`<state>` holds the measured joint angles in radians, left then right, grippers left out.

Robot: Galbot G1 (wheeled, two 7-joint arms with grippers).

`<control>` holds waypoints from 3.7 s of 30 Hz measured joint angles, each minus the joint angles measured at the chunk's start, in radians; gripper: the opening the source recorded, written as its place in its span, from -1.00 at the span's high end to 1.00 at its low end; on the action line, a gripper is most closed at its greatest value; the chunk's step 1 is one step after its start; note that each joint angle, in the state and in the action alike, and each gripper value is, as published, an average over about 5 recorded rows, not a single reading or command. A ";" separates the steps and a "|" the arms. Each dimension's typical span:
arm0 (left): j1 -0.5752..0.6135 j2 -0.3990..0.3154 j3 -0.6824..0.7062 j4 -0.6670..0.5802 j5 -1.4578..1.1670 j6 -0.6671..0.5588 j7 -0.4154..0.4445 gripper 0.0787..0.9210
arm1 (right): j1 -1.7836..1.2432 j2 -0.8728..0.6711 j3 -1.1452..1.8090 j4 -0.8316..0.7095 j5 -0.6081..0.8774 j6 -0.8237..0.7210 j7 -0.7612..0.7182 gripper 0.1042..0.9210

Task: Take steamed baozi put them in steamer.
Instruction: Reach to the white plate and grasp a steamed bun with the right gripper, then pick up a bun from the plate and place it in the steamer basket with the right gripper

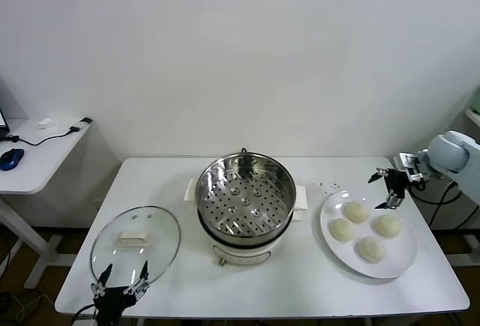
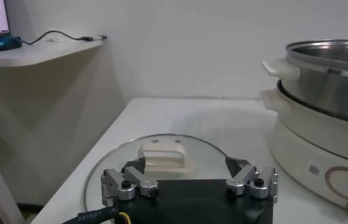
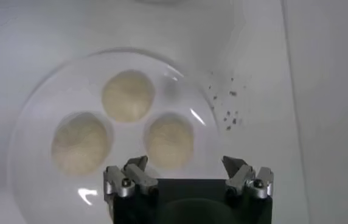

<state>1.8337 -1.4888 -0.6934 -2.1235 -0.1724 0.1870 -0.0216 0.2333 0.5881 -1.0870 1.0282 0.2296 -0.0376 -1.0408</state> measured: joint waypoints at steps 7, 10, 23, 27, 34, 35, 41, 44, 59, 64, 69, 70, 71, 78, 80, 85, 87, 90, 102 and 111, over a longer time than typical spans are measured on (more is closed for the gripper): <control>0.006 -0.012 0.005 -0.002 0.007 0.001 -0.003 -0.77 | -0.002 0.069 -0.057 -0.054 0.031 -0.046 0.008 -0.76; 0.010 -0.016 0.004 -0.002 0.008 0.002 -0.004 -0.77 | -0.009 0.098 -0.066 -0.080 0.021 -0.056 0.012 -0.76; 0.014 -0.025 0.006 0.005 0.014 0.003 -0.008 -0.77 | -0.052 0.188 -0.062 -0.184 -0.024 -0.082 0.019 -0.76; 0.014 -0.027 0.009 0.005 0.016 0.005 -0.008 -0.77 | -0.065 0.204 -0.053 -0.199 -0.027 -0.085 0.016 -0.76; 0.014 -0.029 0.010 0.003 0.020 0.010 -0.008 -0.77 | -0.080 0.217 -0.041 -0.215 -0.042 -0.089 0.012 -0.57; 0.014 -0.029 0.010 0.003 0.020 0.011 -0.008 -0.77 | -0.082 0.219 -0.039 -0.216 -0.045 -0.090 0.012 -0.51; 0.014 -0.033 0.009 0.002 0.025 0.015 -0.013 -0.77 | -0.078 0.218 -0.034 -0.211 -0.048 -0.091 0.007 -0.35; 0.015 -0.034 0.008 0.000 0.025 0.016 -0.017 -0.77 | -0.059 0.207 -0.043 -0.191 -0.039 -0.089 -0.002 -0.35; 0.008 -0.038 0.027 -0.008 0.037 0.024 -0.025 -0.77 | 0.400 0.209 -0.248 0.129 0.072 0.028 -0.104 -0.36; 0.002 -0.039 0.037 -0.006 0.039 0.027 -0.027 -0.77 | 0.550 0.293 -0.287 0.283 0.108 0.092 -0.124 -0.36; 0.000 -0.042 0.042 -0.014 0.042 0.029 -0.027 -0.77 | 0.614 0.396 -0.317 0.380 0.094 0.182 -0.123 -0.36; 0.000 -0.042 0.043 -0.016 0.042 0.030 -0.028 -0.77 | 0.617 0.417 -0.320 0.389 0.080 0.205 -0.120 -0.36; 0.000 -0.043 0.043 -0.017 0.043 0.030 -0.028 -0.77 | 0.618 0.436 -0.323 0.394 0.063 0.230 -0.116 -0.36; -0.003 -0.054 0.052 -0.018 0.049 0.029 -0.033 -0.77 | 0.558 0.555 -0.316 0.327 -0.117 0.425 -0.076 -0.36; -0.003 -0.056 0.054 -0.018 0.050 0.029 -0.034 -0.77 | 0.529 0.578 -0.309 0.289 -0.166 0.470 -0.065 -0.36; -0.002 -0.057 0.053 -0.017 0.050 0.028 -0.036 -0.77 | 0.453 0.617 -0.293 0.199 -0.261 0.553 -0.040 -0.36; -0.002 -0.058 0.050 -0.015 0.050 0.028 -0.037 -0.77 | 0.423 0.631 -0.286 0.168 -0.294 0.580 -0.029 -0.36; -0.001 -0.058 0.048 -0.012 0.050 0.026 -0.039 -0.77 | 0.381 0.651 -0.277 0.123 -0.336 0.613 -0.012 -0.36; -0.001 -0.061 0.052 -0.008 0.047 0.022 -0.045 -0.77 | 0.256 0.724 -0.233 -0.047 -0.439 0.681 0.058 -0.36; -0.003 -0.061 0.056 -0.001 0.047 0.021 -0.047 -0.77 | 0.235 0.750 -0.220 -0.104 -0.437 0.712 0.080 -0.60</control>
<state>1.8303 -1.5503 -0.6371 -2.1242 -0.1251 0.2083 -0.0681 0.4685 1.3386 -1.3068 0.9244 -0.2076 0.6748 -0.9604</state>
